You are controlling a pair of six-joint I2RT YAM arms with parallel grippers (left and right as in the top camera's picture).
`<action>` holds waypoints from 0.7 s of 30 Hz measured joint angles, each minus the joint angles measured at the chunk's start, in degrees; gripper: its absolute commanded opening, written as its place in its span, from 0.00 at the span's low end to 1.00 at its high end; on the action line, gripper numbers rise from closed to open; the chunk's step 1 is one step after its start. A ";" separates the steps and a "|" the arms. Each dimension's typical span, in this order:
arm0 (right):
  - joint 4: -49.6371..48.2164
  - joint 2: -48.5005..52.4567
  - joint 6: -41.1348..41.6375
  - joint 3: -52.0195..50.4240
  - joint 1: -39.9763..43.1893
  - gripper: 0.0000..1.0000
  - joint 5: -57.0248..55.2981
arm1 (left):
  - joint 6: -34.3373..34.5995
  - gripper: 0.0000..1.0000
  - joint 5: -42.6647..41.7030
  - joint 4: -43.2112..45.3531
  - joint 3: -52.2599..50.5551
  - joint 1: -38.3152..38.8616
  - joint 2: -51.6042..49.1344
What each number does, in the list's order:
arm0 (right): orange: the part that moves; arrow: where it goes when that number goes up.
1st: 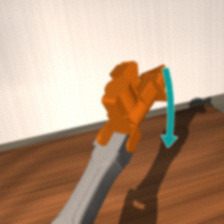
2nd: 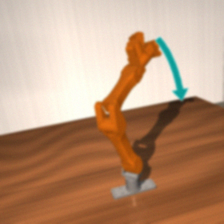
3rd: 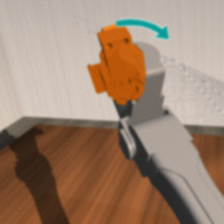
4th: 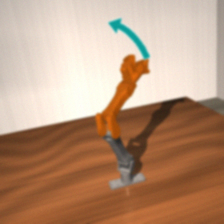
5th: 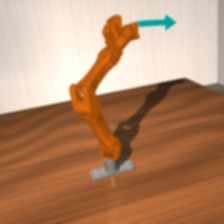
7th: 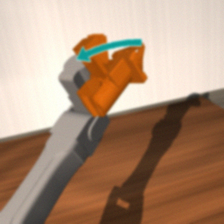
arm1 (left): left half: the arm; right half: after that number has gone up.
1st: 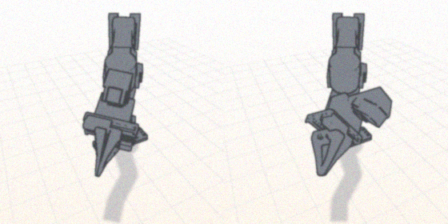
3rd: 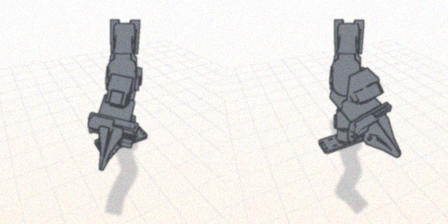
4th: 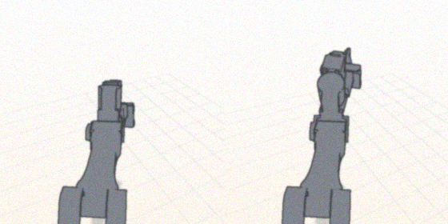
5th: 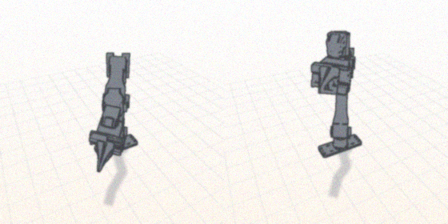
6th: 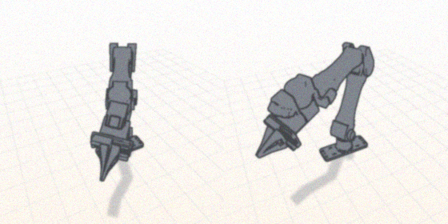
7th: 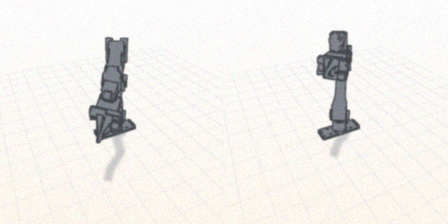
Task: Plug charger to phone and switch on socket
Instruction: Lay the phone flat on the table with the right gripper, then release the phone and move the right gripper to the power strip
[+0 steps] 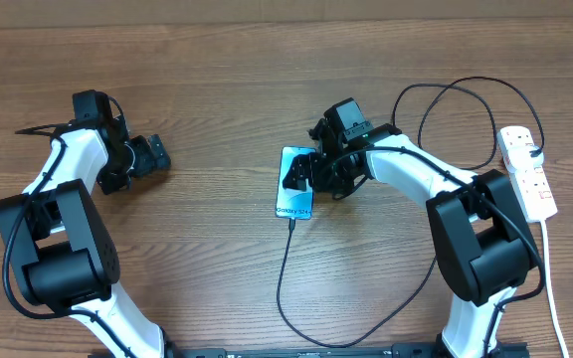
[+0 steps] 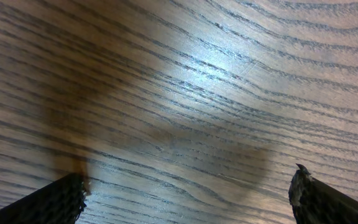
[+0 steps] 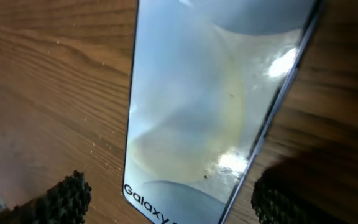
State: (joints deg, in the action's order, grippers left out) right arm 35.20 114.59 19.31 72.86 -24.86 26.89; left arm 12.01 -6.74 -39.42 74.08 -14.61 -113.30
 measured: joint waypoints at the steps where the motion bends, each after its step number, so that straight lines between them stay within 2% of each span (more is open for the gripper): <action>1: -0.04 -0.02 0.48 0.02 0.02 0.86 -0.35 | 0.00 0.99 0.00 0.00 0.00 0.00 0.00; 7: 0.02 -0.17 2.23 0.28 0.00 0.92 -1.46 | 0.00 1.00 0.00 0.00 0.00 0.00 0.00; 10: 0.26 -0.44 4.02 0.44 -0.02 1.00 -2.97 | 0.00 1.00 0.02 0.00 0.00 0.00 0.00; 14: 1.51 -0.57 5.29 1.31 -0.07 1.00 -5.75 | 0.00 1.00 0.15 0.00 0.00 0.00 0.00; 21: 11.74 0.20 6.01 6.08 -0.02 1.00 -15.23 | 0.00 1.00 0.15 0.00 0.00 0.00 0.00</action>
State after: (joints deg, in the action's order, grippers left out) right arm 46.94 114.78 25.32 78.94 -24.88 11.66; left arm 12.01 -6.59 -39.42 74.08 -14.61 -113.30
